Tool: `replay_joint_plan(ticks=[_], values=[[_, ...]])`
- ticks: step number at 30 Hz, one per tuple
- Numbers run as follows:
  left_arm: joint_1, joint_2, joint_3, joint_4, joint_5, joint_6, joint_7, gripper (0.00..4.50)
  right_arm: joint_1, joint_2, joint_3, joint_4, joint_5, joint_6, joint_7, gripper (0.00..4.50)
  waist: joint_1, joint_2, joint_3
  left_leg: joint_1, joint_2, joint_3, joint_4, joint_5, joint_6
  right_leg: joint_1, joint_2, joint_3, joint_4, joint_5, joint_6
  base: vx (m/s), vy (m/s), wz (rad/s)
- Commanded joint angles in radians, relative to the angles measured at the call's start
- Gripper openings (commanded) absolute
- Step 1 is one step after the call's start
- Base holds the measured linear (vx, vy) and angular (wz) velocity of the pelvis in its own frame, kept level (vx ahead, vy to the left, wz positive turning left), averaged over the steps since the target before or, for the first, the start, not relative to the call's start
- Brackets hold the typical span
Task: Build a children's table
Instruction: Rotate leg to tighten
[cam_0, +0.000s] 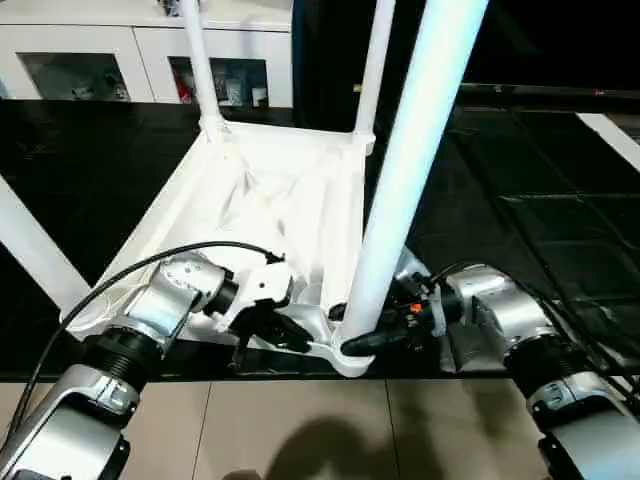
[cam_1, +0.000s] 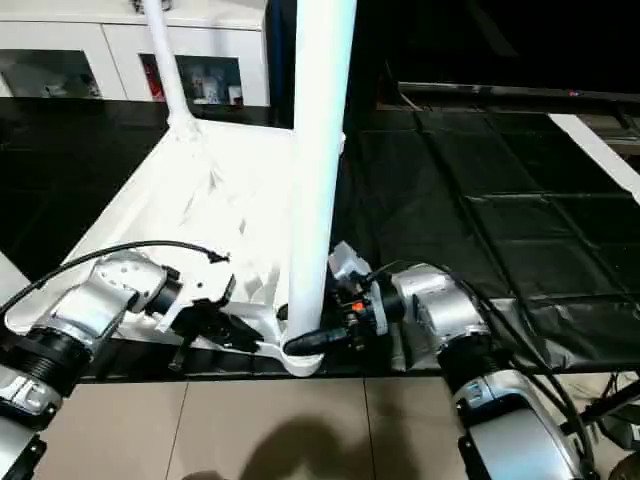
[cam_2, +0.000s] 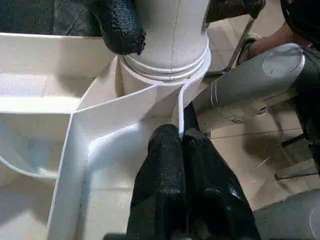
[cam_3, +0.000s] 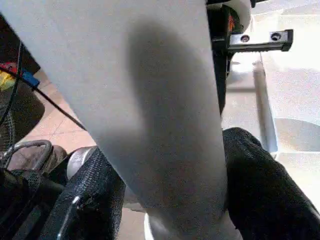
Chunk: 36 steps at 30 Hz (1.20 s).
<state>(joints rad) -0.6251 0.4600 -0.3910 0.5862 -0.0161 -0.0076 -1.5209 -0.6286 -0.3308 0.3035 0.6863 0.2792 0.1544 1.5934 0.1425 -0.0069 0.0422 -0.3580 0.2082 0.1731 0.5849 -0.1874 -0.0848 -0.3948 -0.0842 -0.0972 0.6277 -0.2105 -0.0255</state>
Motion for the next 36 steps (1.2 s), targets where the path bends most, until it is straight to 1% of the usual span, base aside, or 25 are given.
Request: replay_joint_plan(ticks=[1, 6, 7, 9, 12, 14, 15, 16, 17, 19, 20, 21, 22, 23, 24, 25, 26, 27, 28, 29, 30, 31, 34, 35, 36], values=[[-0.012, -0.003, -0.021, 0.018, 0.023, -0.006, 0.000, 0.00, 0.003, -0.012, 0.031, -0.013, 0.026, 0.024, 0.021, 2.47, -0.007, 0.009, -0.064, 0.007, 0.033, -0.003, -0.062, -0.143, 0.045, 0.057, -0.066, 0.057, -0.063, -0.016, -0.253, 0.000, 0.000, 0.00], [-0.016, -0.012, -0.005, 0.031, 0.016, 0.008, 0.022, 0.00, 0.011, -0.011, 0.032, -0.018, 0.030, 0.032, 0.021, 2.33, -0.007, 0.010, -0.063, 0.006, 0.033, -0.004, -0.063, -0.157, 0.038, 0.057, -0.068, 0.057, -0.065, -0.050, -0.247, 0.000, 0.000, 0.00], [-0.019, -0.016, 0.000, 0.037, 0.016, 0.013, 0.033, 0.00, 0.013, -0.005, 0.022, -0.015, 0.023, 0.030, 0.021, 2.33, -0.006, 0.012, -0.063, 0.007, 0.033, -0.004, -0.063, -0.159, 0.038, 0.056, -0.067, 0.057, -0.066, -0.051, -0.246, 0.000, 0.000, 0.00], [-0.035, -0.031, 0.017, 0.067, 0.017, 0.028, 0.076, 0.00, 0.022, 0.014, -0.011, -0.006, 0.004, 0.025, 0.007, 2.32, -0.007, 0.011, -0.062, 0.008, 0.033, -0.003, -0.063, -0.164, 0.036, 0.055, -0.067, 0.058, -0.068, -0.057, -0.246, 0.000, 0.000, 0.00], [-0.055, -0.048, 0.043, 0.103, 0.015, 0.057, 0.136, 0.00, 0.032, 0.029, -0.033, 0.001, 0.001, 0.016, -0.075, 2.30, -0.006, 0.012, -0.059, 0.010, 0.032, -0.003, -0.065, -0.189, 0.025, 0.054, -0.068, 0.058, -0.074, -0.107, -0.239, 0.000, 0.000, 0.00], [-0.070, -0.066, 0.074, 0.122, -0.007, 0.092, 0.175, 0.00, 0.031, 0.050, -0.050, 0.029, -0.019, 0.006, -0.190, 2.26, -0.008, 0.014, -0.055, 0.010, 0.030, -0.003, -0.068, -0.215, 0.014, 0.053, -0.069, 0.057, -0.081, -0.177, -0.220, 0.000, 0.000, 0.00], [-0.081, -0.079, 0.093, 0.132, -0.022, 0.116, 0.200, 0.00, 0.025, 0.072, -0.064, 0.054, -0.037, 0.001, -0.290, 2.23, -0.012, 0.012, -0.050, 0.011, 0.029, -0.005, -0.072, -0.242, 0.001, 0.053, -0.072, 0.057, -0.089, -0.251, -0.202, 0.000, 0.000, 0.00], [-0.081, -0.079, 0.093, 0.132, -0.022, 0.116, 0.200, 0.00, 0.025, 0.072, -0.064, 0.054, -0.037, 0.001, -0.290, 2.23, -0.013, 0.008, -0.049, 0.012, 0.028, -0.006, -0.073, -0.251, -0.006, 0.053, -0.074, 0.057, -0.094, -0.292, -0.189, 0.000, 0.000, 0.00], [-0.087, -0.086, 0.099, 0.139, -0.026, 0.126, 0.215, 0.00, 0.021, 0.086, -0.073, 0.068, -0.044, 0.002, -0.344, 2.21, -0.021, 0.007, -0.049, 0.008, 0.026, -0.011, -0.076, -0.260, -0.014, 0.057, -0.076, 0.056, -0.097, -0.350, -0.165, 0.000, 0.000, 0.00], [-0.106, -0.103, 0.113, 0.162, -0.023, 0.140, 0.266, 0.00, 0.004, 0.135, -0.101, 0.102, -0.055, 0.016, -0.476, 2.15, -0.043, 0.008, -0.047, 0.003, 0.025, -0.016, -0.080, -0.268, -0.023, 0.055, -0.076, 0.054, -0.101, -0.391, -0.147, 0.000, 0.000, 0.00], [-0.113, -0.111, 0.119, 0.173, -0.021, 0.149, 0.289, 0.00, -0.003, 0.156, -0.112, 0.113, -0.060, 0.023, -0.524, 2.14, -0.047, 0.008, -0.049, 0.003, 0.025, -0.018, -0.080, -0.268, -0.024, 0.056, -0.076, 0.054, -0.101, -0.392, -0.146, 0.000, 0.000, 0.00], [-0.120, -0.117, 0.124, 0.182, -0.019, 0.155, 0.310, 0.00, -0.010, 0.172, -0.121, 0.122, -0.065, 0.029, -0.564, 2.14, -0.057, 0.004, -0.050, -0.006, 0.023, -0.019, -0.080, -0.245, -0.022, 0.063, -0.074, 0.053, -0.098, -0.369, -0.142, 0.000, 0.000, 0.00], [-0.126, -0.123, 0.129, 0.191, -0.016, 0.157, 0.323, 0.00, -0.013, 0.182, -0.128, 0.126, -0.071, 0.032, -0.586, 2.13, -0.058, 0.006, -0.049, -0.006, 0.022, -0.020, -0.080, -0.239, -0.020, 0.062, -0.074, 0.053, -0.098, -0.365, -0.142, 0.000, 0.000, 0.00], [-0.144, -0.141, 0.140, 0.214, -0.007, 0.168, 0.383, 0.00, -0.034, 0.228, -0.152, 0.156, -0.079, 0.042, -0.712, 2.12, -0.067, 0.007, -0.050, 0.000, 0.021, -0.017, -0.077, -0.235, -0.018, 0.054, -0.071, 0.056, -0.098, -0.337, -0.156, 0.000, 0.000, 0.00], [-0.162, -0.160, 0.155, 0.237, -0.003, 0.180, 0.450, 0.00, -0.049, 0.271, -0.169, 0.179, -0.088, 0.044, -0.825, 2.11, -0.071, 0.003, -0.050, 0.001, 0.020, -0.016, -0.077, -0.237, -0.019, 0.052, -0.071, 0.056, -0.099, -0.335, -0.161, 0.000, 0.000, 0.00], [-0.171, -0.171, 0.164, 0.248, -0.001, 0.187, 0.485, 0.00, -0.056, 0.291, -0.176, 0.188, -0.093, 0.042, -0.876, 2.11, -0.077, 0.006, -0.051, 0.002, 0.018, -0.016, -0.076, -0.228, -0.027, 0.052, -0.070, 0.056, -0.097, -0.336, -0.161, 0.000, 0.000, 0.00], [-0.177, -0.178, 0.171, 0.256, -0.002, 0.191, 0.507, 0.00, -0.057, 0.305, -0.177, 0.191, -0.098, 0.038, -0.907, 2.11, -0.078, 0.006, -0.052, 0.001, 0.017, -0.017, -0.076, -0.223, -0.026, 0.054, -0.071, 0.056, -0.097, -0.335, -0.160, 0.000, 0.000, 0.00], [-0.189, -0.194, 0.186, 0.274, -0.003, 0.198, 0.560, 0.00, -0.060, 0.334, -0.181, 0.199, -0.106, 0.029, -0.974, 2.11, -0.079, 0.003, -0.054, -0.004, 0.017, -0.016, -0.075, -0.189, -0.022, 0.057, -0.069, 0.057, -0.093, -0.297, -0.159, 0.000, 0.000, 0.00], [-0.196, -0.202, 0.193, 0.283, -0.004, 0.200, 0.583, 0.00, -0.060, 0.351, -0.187, 0.203, -0.106, 0.028, -1.009, 2.11, -0.079, 0.005, -0.053, -0.002, 0.016, -0.013, -0.074, -0.185, -0.017, 0.053, -0.067, 0.057, -0.096, -0.283, -0.162, 0.000, 0.000, 0.00], [-0.205, -0.214, 0.202, 0.297, -0.007, 0.203, 0.611, 0.00, -0.062, 0.376, -0.197, 0.212, -0.108, 0.024, -1.058, 2.11, -0.079, 0.004, -0.054, 0.000, 0.016, -0.011, -0.072, -0.173, -0.010, 0.052, -0.067, 0.059, -0.092, -0.238, -0.173, 0.000, 0.000, 0.00], [-0.213, -0.228, 0.213, 0.308, -0.009, 0.207, 0.648, 0.00, -0.063, 0.407, -0.207, 0.223, -0.113, 0.012, -1.114, 2.10, -0.078, 0.004, -0.056, -0.002, 0.016, -0.012, -0.072, -0.168, -0.008, 0.055, -0.068, 0.059, -0.090, -0.227, -0.176, 0.000, 0.000, 0.00], [-0.219, -0.237, 0.217, 0.315, -0.008, 0.208, 0.666, 0.00, -0.066, 0.424, -0.210, 0.234, -0.119, 0.011, -1.144, 2.10, -0.077, 0.007, -0.056, 0.001, 0.017, -0.010, -0.073, -0.161, -0.004, 0.053, -0.066, 0.059, -0.089, -0.199, -0.183, 0.000, 0.000, 0.00], [-0.226, -0.250, 0.223, 0.323, -0.008, 0.209, 0.686, 0.00, -0.071, 0.442, -0.222, 0.246, -0.109, 0.013, -1.157, 2.10, -0.078, 0.008, -0.057, 0.002, 0.017, -0.009, -0.073, -0.158, 0.007, 0.055, -0.064, 0.059, -0.087, -0.154, -0.199, 0.000, 0.000, 0.00], [-0.229, -0.253, 0.225, 0.326, -0.007, 0.206, 0.687, 0.00, -0.072, 0.443, -0.227, 0.245, -0.110, 0.010, -1.155, 2.10, -0.077, 0.011, -0.056, 0.002, 0.017, -0.007, -0.073, -0.164, 0.015, 0.056, -0.063, 0.060, -0.087, -0.134, -0.207, 0.000, 0.000, 0.00], [-0.233, -0.257, 0.226, 0.334, -0.004, 0.203, 0.689, 0.00, -0.074, 0.446, -0.242, 0.243, -0.104, 0.005, -1.155, 2.43, -0.076, 0.010, -0.056, 0.002, 0.018, -0.007, -0.072, -0.164, 0.017, 0.057, -0.064, 0.060, -0.088, -0.130, -0.208, 0.000, 0.000, 0.00]])
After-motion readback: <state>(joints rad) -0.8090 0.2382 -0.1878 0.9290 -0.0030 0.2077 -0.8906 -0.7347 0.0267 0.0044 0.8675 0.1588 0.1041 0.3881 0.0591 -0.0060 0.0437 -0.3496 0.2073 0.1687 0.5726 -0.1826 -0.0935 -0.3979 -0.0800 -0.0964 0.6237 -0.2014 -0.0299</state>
